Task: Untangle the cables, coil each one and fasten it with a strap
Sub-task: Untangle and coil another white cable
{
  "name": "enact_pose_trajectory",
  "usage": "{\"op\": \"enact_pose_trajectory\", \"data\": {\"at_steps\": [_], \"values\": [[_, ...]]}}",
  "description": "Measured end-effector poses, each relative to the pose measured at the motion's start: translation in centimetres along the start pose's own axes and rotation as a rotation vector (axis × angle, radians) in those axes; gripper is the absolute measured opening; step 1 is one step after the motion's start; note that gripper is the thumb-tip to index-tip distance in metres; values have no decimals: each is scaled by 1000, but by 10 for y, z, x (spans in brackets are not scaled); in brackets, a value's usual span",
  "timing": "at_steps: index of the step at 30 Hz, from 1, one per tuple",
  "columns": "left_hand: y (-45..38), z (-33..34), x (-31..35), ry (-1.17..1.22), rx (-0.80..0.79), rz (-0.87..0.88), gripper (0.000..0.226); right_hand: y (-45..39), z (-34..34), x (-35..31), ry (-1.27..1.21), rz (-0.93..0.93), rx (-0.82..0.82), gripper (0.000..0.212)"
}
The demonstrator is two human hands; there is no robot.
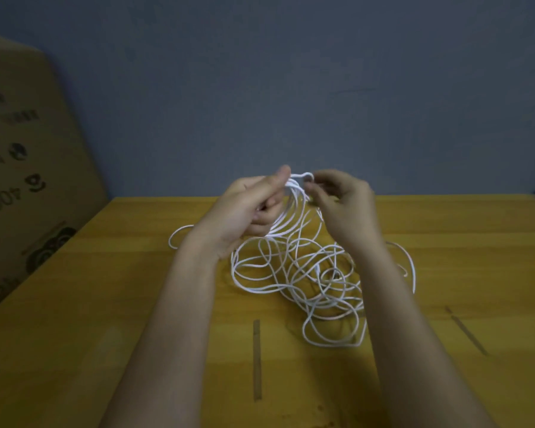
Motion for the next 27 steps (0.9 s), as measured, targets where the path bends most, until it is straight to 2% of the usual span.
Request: {"op": "enact_pose_trajectory", "data": {"at_steps": [3,8,10,12,14,16,18,21,24,26,27], "values": [[-5,-6,2,169,83,64,37,7,20,4,165,-115,-159,20],[-9,-13,5,423,163,178,27,26,51,0,28,-93,-452,16],[-9,-20,6,422,243,210,25,31,60,0,12,-85,-512,25],[-9,-29,5,346,349,231,22,32,64,0,3,-42,-538,22],[-8,-36,5,280,454,259,20,29,61,4,138,-24,-520,3],[-6,-41,6,264,541,303,19,25,52,14,388,-3,-514,21],[-5,-43,8,245,591,333,18,26,44,24,538,42,-559,27],[-7,-40,6,-22,591,349,17,33,49,21,576,29,-681,16],[-6,-34,0,-512,553,320,9,35,54,3,520,-19,-781,20],[-3,-37,-5,-783,532,246,12,29,48,-8,320,-68,-702,17],[-3,-40,-7,-833,506,217,15,25,42,-13,225,-104,-613,16]]}}
Point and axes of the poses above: each hand's wrist, its own y-axis away from the middle knuckle, its own z-axis out of the palm, x = y × z, the point moved 5 cm from there along -y, towards the middle knuckle, and after that the axes turned 1 degree about -y, right-handed, at the moved point
